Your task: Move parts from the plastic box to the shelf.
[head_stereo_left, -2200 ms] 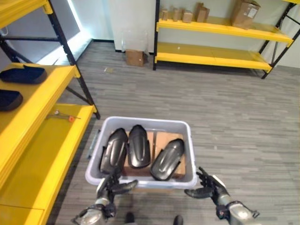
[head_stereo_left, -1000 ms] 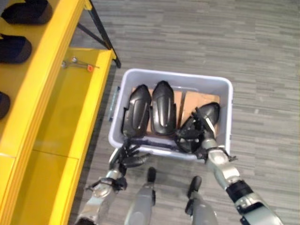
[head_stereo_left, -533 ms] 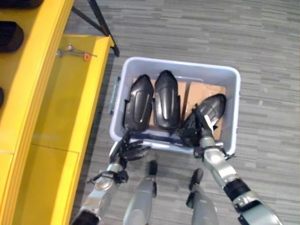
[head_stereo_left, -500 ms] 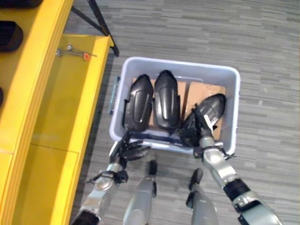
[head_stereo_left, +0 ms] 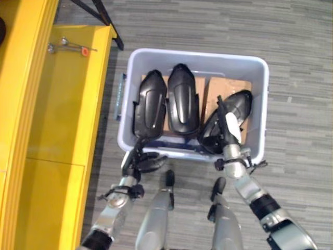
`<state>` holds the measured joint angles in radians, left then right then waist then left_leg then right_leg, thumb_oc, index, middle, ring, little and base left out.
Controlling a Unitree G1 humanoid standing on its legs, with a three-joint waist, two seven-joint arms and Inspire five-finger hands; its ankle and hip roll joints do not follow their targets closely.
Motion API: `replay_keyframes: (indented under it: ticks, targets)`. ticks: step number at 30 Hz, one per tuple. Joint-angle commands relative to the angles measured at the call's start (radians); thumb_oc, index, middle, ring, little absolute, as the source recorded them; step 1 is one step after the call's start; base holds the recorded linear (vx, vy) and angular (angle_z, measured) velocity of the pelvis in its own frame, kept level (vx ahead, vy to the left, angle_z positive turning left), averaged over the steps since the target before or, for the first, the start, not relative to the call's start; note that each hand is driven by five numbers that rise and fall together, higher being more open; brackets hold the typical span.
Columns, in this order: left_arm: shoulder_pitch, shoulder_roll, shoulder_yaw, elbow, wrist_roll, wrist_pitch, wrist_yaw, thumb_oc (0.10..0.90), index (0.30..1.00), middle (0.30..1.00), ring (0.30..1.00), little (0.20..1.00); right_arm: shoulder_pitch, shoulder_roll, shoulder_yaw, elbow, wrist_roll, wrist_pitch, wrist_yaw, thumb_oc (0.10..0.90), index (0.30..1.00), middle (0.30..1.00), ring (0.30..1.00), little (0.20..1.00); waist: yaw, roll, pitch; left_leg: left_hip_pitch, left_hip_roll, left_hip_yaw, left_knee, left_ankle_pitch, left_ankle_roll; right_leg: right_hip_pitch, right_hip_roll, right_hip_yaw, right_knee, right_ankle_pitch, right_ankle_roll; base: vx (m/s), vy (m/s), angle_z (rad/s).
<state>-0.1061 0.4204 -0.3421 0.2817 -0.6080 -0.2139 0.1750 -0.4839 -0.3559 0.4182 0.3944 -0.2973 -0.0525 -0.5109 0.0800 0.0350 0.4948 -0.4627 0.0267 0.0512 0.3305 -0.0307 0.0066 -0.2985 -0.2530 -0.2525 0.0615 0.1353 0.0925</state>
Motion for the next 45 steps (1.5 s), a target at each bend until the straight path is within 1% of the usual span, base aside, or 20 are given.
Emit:
replay_keyframes:
  ticks: [1,8,12,13,20,25,28,35,40,41,42,43,45]
  targets:
    - [0.019,0.008,-0.042,-0.060,0.049,-0.030,0.029,0.900,1.000,1.000,1.000,1.000,-0.043,-0.016,0.008,-0.118,-0.105,-0.030,-0.074,0.900,1.000,1.000,1.000,1.000,-0.013,0.009,-0.056,0.044,0.018,0.032,-0.021,-0.027,-0.020,0.000,-0.072,0.042,0.106,-0.076,0.068,0.00,0.000,0.00]
    - [0.017,0.001,-0.044,-0.058,0.044,-0.033,0.044,0.900,1.000,1.000,1.000,1.000,-0.030,0.008,0.036,-0.103,-0.055,-0.044,-0.059,0.900,1.000,1.000,1.000,1.000,-0.017,0.012,-0.053,0.032,0.015,0.042,-0.011,-0.032,-0.015,-0.014,-0.076,0.053,0.108,-0.074,0.070,0.00,0.000,0.00]
    - [0.013,-0.001,-0.052,-0.056,0.038,-0.038,0.048,0.900,1.000,1.000,1.000,1.000,-0.039,0.026,0.058,-0.052,-0.045,-0.040,-0.063,0.900,1.000,1.000,1.000,1.000,-0.018,0.017,-0.050,0.026,0.010,0.044,-0.008,-0.034,-0.013,-0.020,-0.079,0.059,0.107,-0.071,0.071,0.00,0.012,-0.02]
    - [0.007,-0.001,-0.055,-0.061,0.039,-0.039,0.051,0.900,1.000,1.000,1.000,1.000,-0.046,0.037,0.063,-0.026,-0.038,-0.036,-0.065,0.900,1.000,1.000,1.000,1.000,-0.018,0.022,-0.049,0.021,0.008,0.046,-0.004,-0.035,-0.013,-0.027,-0.081,0.061,0.108,-0.071,0.071,0.00,0.027,-0.06]
    - [-0.002,-0.006,-0.067,-0.055,0.036,-0.040,0.059,0.900,1.000,1.000,1.000,1.000,-0.049,0.063,0.071,0.051,0.010,-0.036,-0.074,0.900,1.000,1.000,1.000,1.000,-0.022,0.037,-0.042,0.009,0.003,0.055,0.003,-0.038,-0.009,-0.042,-0.085,0.070,0.110,-0.066,0.071,0.00,0.010,-0.05]
    - [-0.002,-0.004,-0.071,-0.056,0.032,-0.044,0.059,0.900,1.000,1.000,1.000,1.000,-0.053,0.072,0.068,0.097,0.020,-0.034,-0.084,0.900,1.000,1.000,1.000,1.000,-0.021,0.047,-0.040,0.004,0.000,0.060,0.005,-0.039,-0.009,-0.051,-0.088,0.076,0.114,-0.065,0.072,0.00,0.008,-0.04]
    - [-0.006,-0.007,-0.076,-0.059,0.030,-0.044,0.062,0.900,1.000,1.000,1.000,1.000,-0.052,0.073,0.056,0.119,0.012,-0.024,-0.112,0.900,1.000,1.000,1.000,1.000,-0.025,0.055,-0.040,-0.002,-0.002,0.061,0.006,-0.039,-0.008,-0.059,-0.089,0.081,0.116,-0.066,0.072,0.00,0.010,-0.09]
    - [-0.015,-0.007,-0.087,-0.057,0.038,-0.052,0.065,0.900,1.000,1.000,1.000,1.000,-0.064,0.055,0.022,0.161,-0.067,0.009,-0.190,0.900,1.000,1.000,1.000,1.000,-0.031,0.071,-0.033,-0.012,-0.004,0.065,0.011,-0.040,-0.009,-0.078,-0.090,0.092,0.128,-0.069,0.072,0.00,0.001,0.00]
    - [-0.023,-0.009,-0.102,-0.059,0.023,-0.053,0.059,0.900,1.000,1.000,1.000,1.000,-0.078,0.061,0.010,0.215,-0.035,0.013,-0.205,0.900,1.000,1.000,1.000,1.000,-0.033,0.085,-0.032,-0.023,-0.005,0.069,0.011,-0.038,-0.009,-0.097,-0.091,0.103,0.134,-0.069,0.072,0.00,0.002,-0.03]
    - [-0.024,-0.011,-0.106,-0.059,0.017,-0.053,0.060,0.900,1.000,1.000,1.000,1.000,-0.086,0.068,0.007,0.240,-0.026,0.017,-0.214,0.900,1.000,1.000,1.000,1.000,-0.032,0.093,-0.031,-0.025,-0.006,0.070,0.011,-0.038,-0.009,-0.103,-0.091,0.105,0.137,-0.069,0.072,0.00,0.003,-0.06]
    - [-0.024,-0.011,-0.106,-0.059,0.017,-0.053,0.060,0.900,1.000,1.000,1.000,1.000,-0.086,0.068,0.007,0.241,-0.026,0.017,-0.214,0.900,1.000,1.000,1.000,1.000,-0.032,0.093,-0.031,-0.025,-0.006,0.070,0.011,-0.038,-0.009,-0.103,-0.091,0.105,0.137,-0.069,0.072,0.01,0.010,-0.09]
    - [-0.027,-0.013,-0.112,-0.059,0.015,-0.051,0.059,0.900,1.000,1.000,1.000,1.000,-0.098,0.079,0.007,0.272,-0.017,0.020,-0.223,0.900,1.000,1.000,1.000,1.000,-0.033,0.101,-0.029,-0.027,-0.007,0.072,0.009,-0.037,-0.009,-0.110,-0.091,0.110,0.140,-0.071,0.071,0.00,0.008,-0.08]
    - [-0.031,-0.015,-0.115,-0.059,0.013,-0.050,0.060,0.900,1.000,1.000,1.000,1.000,-0.106,0.086,0.005,0.301,-0.006,0.022,-0.234,0.900,1.000,1.000,1.000,1.000,-0.032,0.108,-0.027,-0.030,-0.007,0.074,0.009,-0.036,-0.009,-0.115,-0.091,0.112,0.142,-0.072,0.070,0.00,0.003,-0.03]
